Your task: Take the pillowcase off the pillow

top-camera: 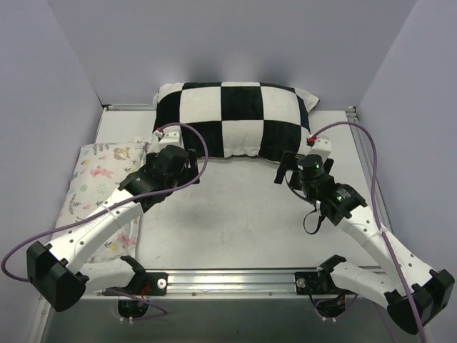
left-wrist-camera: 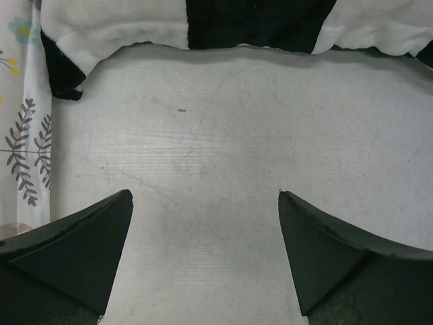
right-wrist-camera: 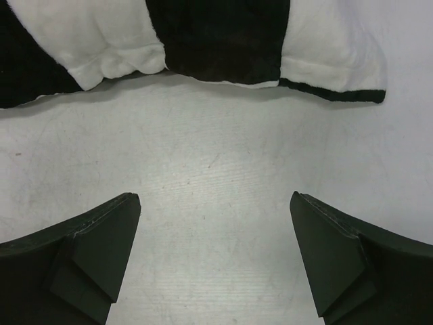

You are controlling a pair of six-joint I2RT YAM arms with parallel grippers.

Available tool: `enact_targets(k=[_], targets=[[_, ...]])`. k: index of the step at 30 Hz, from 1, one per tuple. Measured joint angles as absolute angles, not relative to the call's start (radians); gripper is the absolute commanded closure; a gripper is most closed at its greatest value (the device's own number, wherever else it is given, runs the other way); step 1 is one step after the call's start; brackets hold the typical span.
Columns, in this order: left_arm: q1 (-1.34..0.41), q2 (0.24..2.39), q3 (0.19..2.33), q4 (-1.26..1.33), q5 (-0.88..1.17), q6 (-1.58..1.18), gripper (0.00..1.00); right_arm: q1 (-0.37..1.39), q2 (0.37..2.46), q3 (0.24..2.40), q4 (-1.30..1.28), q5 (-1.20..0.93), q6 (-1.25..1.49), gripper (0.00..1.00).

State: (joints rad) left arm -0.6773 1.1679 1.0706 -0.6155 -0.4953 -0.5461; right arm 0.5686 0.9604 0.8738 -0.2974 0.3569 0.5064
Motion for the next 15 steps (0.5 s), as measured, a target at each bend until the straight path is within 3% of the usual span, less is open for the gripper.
enact_targets(k=[3,11,15], targets=[[-0.666,1.201,1.097,-0.601,-0.493,-0.546,0.03,0.529,1.021,0.939,-0.304,0.298,0.484,0.0],[-0.535,1.338,1.212,-0.484,-0.458,-0.536,0.03,0.187,1.336,1.129,-0.241,0.031,0.492,0.0],[-0.459,1.445,1.285,-0.427,-0.424,-0.508,0.03,0.128,1.453,1.168,-0.203,-0.051,0.506,0.0]])
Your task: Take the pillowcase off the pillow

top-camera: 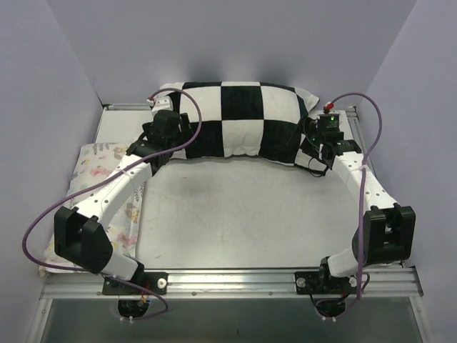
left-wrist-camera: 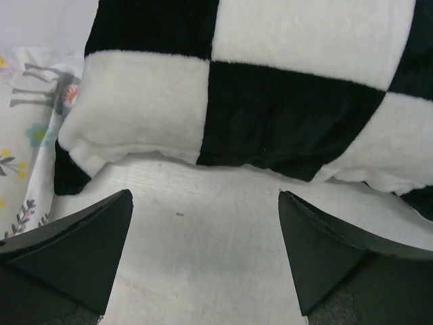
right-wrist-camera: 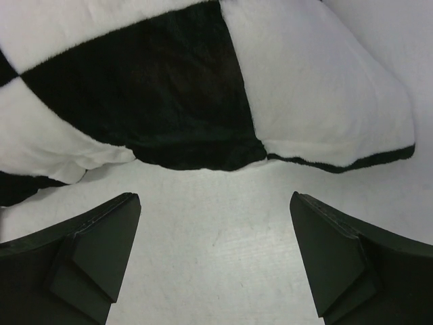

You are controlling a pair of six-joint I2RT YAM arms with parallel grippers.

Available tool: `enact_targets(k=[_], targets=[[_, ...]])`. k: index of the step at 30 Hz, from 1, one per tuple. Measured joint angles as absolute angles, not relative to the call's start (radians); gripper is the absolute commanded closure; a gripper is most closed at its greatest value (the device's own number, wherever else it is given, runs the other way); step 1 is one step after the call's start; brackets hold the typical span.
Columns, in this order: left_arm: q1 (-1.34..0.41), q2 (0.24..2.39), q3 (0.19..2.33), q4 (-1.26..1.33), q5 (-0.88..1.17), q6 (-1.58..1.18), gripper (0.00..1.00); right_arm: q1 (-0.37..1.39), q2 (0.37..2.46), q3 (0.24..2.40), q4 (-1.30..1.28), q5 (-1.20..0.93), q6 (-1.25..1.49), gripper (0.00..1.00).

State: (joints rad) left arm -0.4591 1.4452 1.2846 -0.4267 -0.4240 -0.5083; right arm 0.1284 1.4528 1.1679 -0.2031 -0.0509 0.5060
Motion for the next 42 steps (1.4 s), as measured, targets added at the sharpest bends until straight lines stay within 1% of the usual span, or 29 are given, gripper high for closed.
enact_targets(k=[5,12,21,30,36,42], targets=[[-0.367,1.562,1.345,-0.367,-0.38,-0.477,0.02,0.074,1.552,1.197,-0.137,-0.11,0.517,0.0],[-0.263,1.675,1.345,-0.309,-0.331,-0.45,0.03,0.044,1.593,1.188,-0.071,-0.112,0.519,0.0],[-0.232,1.764,1.258,-0.218,-0.31,-0.428,0.03,0.046,1.661,1.094,0.058,-0.06,0.516,0.0],[-0.235,1.783,1.185,-0.139,-0.437,-0.413,0.03,0.047,1.681,1.019,0.144,0.002,0.497,0.0],[-0.235,1.733,1.077,-0.044,-0.513,-0.376,0.02,0.047,1.683,0.994,0.19,0.023,0.498,0.0],[-0.233,1.731,1.075,0.012,-0.55,-0.323,0.03,0.047,1.693,0.988,0.21,0.023,0.51,0.01]])
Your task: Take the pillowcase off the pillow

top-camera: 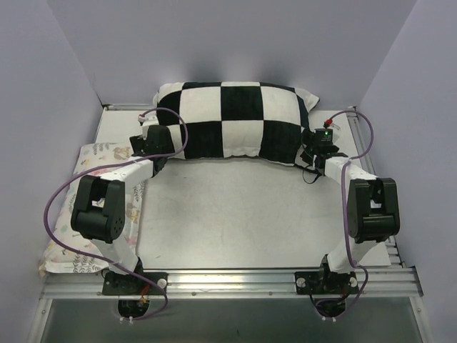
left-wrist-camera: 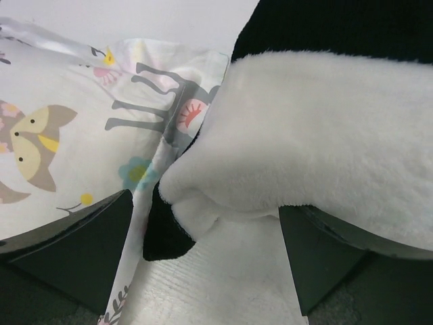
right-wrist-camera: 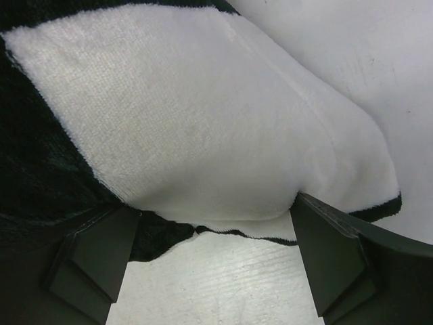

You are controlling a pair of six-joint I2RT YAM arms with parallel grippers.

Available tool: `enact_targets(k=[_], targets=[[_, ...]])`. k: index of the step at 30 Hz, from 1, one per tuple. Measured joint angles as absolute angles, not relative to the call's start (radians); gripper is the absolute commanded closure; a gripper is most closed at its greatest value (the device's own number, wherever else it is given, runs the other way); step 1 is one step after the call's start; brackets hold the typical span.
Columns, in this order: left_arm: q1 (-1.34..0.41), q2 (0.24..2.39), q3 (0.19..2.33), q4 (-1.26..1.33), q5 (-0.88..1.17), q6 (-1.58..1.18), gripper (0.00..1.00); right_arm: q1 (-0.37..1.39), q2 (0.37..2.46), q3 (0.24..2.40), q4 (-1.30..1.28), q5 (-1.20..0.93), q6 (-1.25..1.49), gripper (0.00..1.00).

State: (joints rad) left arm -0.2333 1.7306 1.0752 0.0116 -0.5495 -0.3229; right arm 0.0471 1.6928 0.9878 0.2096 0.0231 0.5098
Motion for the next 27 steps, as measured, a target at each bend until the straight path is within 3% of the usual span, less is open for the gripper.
enact_targets(k=[5,8,9,13,16,17,18,21,23,27], targets=[[-0.229,1.752,1.092,0.038,-0.538,-0.286,0.03,0.046,1.716,0.988,0.226,0.012,0.54,0.12],[-0.221,1.781,1.1,0.072,-0.503,-0.264,0.03,0.044,1.728,0.988,0.241,-0.007,0.557,0.28],[-0.218,1.788,1.1,0.081,-0.485,-0.255,0.03,0.044,1.732,0.988,0.245,-0.014,0.561,0.39],[-0.204,1.816,1.1,0.126,-0.424,-0.236,0.11,0.033,1.738,0.988,0.257,-0.052,0.588,0.65],[-0.194,1.828,1.1,0.147,-0.373,-0.231,0.34,0.026,1.739,0.989,0.263,-0.073,0.605,0.82],[-0.193,1.829,1.1,0.151,-0.356,-0.229,0.48,0.025,1.739,0.989,0.264,-0.078,0.61,0.87],[-0.192,1.829,1.1,0.156,-0.343,-0.232,0.55,0.026,1.739,0.99,0.264,-0.082,0.613,0.94],[-0.194,1.829,1.1,0.169,-0.308,-0.234,0.87,0.026,1.739,0.998,0.258,-0.088,0.625,1.0],[-0.194,1.829,1.1,0.17,-0.297,-0.24,1.0,0.026,1.739,1.005,0.249,-0.09,0.629,1.0],[-0.197,1.81,1.1,0.154,-0.299,-0.268,1.0,0.026,1.728,1.016,0.215,-0.091,0.63,1.0]])
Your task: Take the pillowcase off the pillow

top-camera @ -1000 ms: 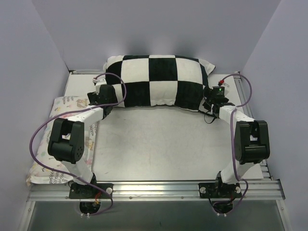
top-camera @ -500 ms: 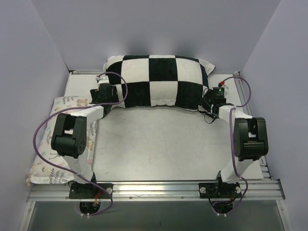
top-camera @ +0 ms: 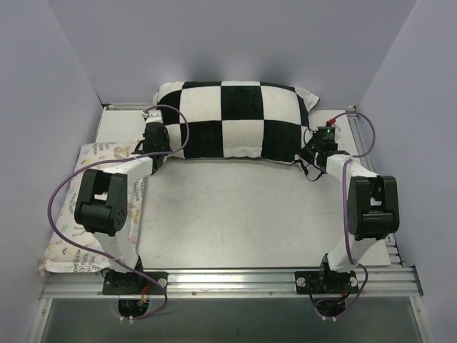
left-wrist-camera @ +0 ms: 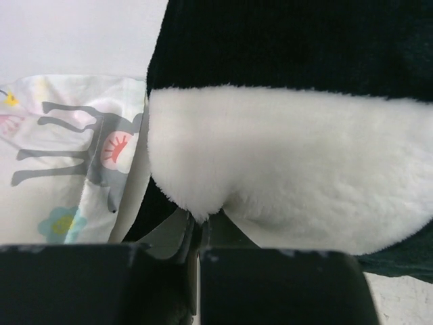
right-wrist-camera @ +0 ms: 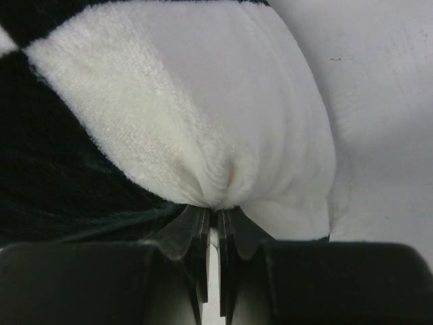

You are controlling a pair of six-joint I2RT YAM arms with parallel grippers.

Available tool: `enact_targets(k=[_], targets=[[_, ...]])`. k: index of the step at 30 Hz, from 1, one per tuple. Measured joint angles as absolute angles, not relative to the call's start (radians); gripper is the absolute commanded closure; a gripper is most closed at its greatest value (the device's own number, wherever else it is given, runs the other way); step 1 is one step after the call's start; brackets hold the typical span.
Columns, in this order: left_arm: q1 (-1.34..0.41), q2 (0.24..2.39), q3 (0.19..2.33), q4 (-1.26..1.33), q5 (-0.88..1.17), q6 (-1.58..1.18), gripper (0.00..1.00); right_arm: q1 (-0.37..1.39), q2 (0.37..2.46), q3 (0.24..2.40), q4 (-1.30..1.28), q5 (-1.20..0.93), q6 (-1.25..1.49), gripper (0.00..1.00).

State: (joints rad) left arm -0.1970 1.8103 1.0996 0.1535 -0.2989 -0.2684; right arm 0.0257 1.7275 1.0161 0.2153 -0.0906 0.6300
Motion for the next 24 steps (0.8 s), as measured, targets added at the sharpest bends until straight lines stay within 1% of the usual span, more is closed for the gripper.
enact_targets(k=[6,11,15,18,20,24], targets=[[-0.252,1.662,1.074,0.084,-0.379,-0.305,1.0,0.026,1.592,1.02,0.127,-0.084,0.63,1.0],[-0.366,1.449,1.078,-0.008,-0.472,-0.299,1.0,0.025,1.373,1.053,0.006,-0.058,0.62,1.0],[-0.441,1.265,1.111,-0.14,-0.505,-0.295,1.0,0.014,1.184,1.123,-0.129,-0.03,0.596,1.0],[-0.481,1.141,1.188,-0.262,-0.514,-0.297,1.0,0.013,1.065,1.206,-0.227,-0.016,0.575,1.0],[-0.493,1.104,1.267,-0.331,-0.518,-0.302,1.0,0.014,1.013,1.267,-0.285,-0.014,0.566,1.0],[-0.482,1.153,1.446,-0.432,-0.53,-0.307,1.0,0.014,1.011,1.346,-0.356,-0.018,0.559,1.0]])
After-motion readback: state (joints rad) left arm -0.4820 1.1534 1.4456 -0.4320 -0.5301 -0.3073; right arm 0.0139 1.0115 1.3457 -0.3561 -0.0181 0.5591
